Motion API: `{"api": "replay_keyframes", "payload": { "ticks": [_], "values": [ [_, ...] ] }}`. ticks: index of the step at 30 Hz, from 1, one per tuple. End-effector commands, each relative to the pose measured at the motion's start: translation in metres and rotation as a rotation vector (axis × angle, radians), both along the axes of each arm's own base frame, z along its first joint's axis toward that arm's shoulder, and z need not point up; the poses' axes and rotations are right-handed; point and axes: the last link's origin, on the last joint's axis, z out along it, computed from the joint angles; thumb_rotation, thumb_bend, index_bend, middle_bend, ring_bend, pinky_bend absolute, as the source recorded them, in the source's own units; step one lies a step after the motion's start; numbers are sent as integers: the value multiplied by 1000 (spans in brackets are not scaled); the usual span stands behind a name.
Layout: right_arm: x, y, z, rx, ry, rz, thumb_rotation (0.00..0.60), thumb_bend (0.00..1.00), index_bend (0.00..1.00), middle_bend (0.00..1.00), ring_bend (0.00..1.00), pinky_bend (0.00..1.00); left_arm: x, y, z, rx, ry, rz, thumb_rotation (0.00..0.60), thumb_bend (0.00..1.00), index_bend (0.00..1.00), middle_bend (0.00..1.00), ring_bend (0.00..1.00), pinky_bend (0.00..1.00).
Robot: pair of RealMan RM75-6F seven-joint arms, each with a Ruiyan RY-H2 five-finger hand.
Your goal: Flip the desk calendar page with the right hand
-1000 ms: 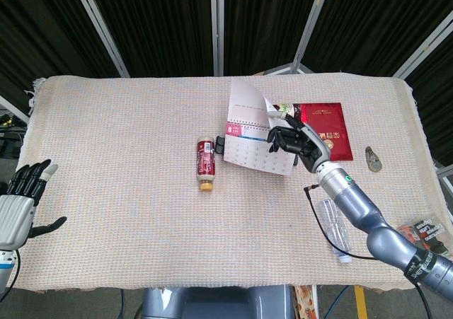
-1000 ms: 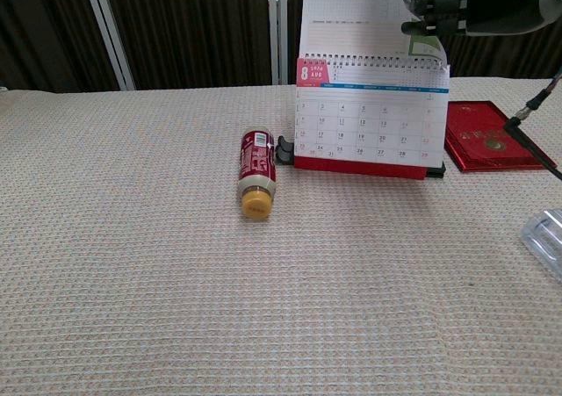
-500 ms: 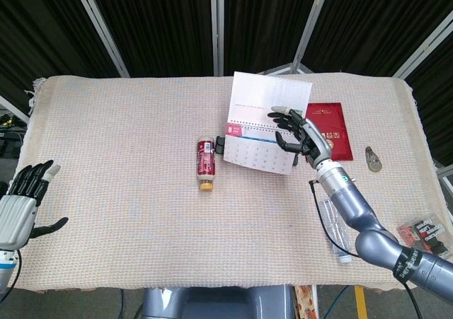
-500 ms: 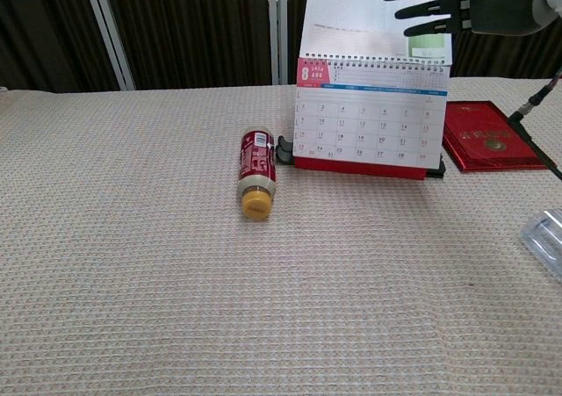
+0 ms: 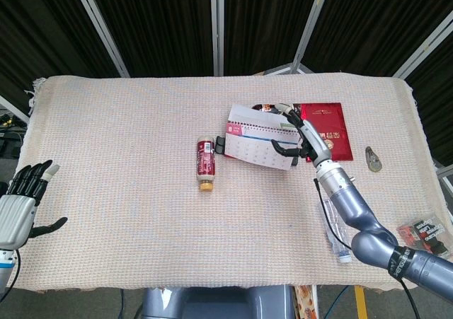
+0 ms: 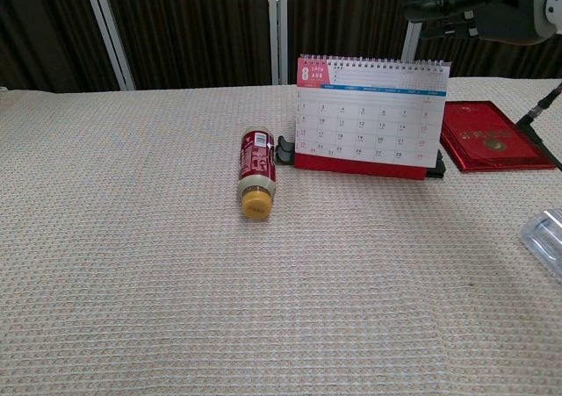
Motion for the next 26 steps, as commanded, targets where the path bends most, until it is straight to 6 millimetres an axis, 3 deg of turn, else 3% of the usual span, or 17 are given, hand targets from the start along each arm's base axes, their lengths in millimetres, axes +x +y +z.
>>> {"api": "replay_keyframes", "payload": {
  "ticks": [1,8,10,15,21,26],
  "values": [
    [-8,10,4,20,52,25,600,336,122,0,0,0,0,0,0,3,1,0,600,3,0,0,0,0],
    [-39,44,29,-98,348,182,600,315,60,0,0,0,-6,4,-1,3,16,30,600,3,0,0,0,0],
    [-59,58,38,-188,532,248,600,297,19,0,0,0,-7,4,-3,-1,27,35,600,3,0,0,0,0],
    [-99,88,50,-325,796,295,600,272,0,0,0,0,-8,3,-7,-10,51,39,600,3,0,0,0,0],
    [-155,143,50,-436,1028,303,600,259,0,0,0,0,-10,-2,-12,-17,82,45,600,3,0,0,0,0],
    [-183,173,51,-529,1169,285,600,253,0,0,0,0,-11,-3,-15,-23,95,45,600,3,0,0,0,0]
  ]
}}
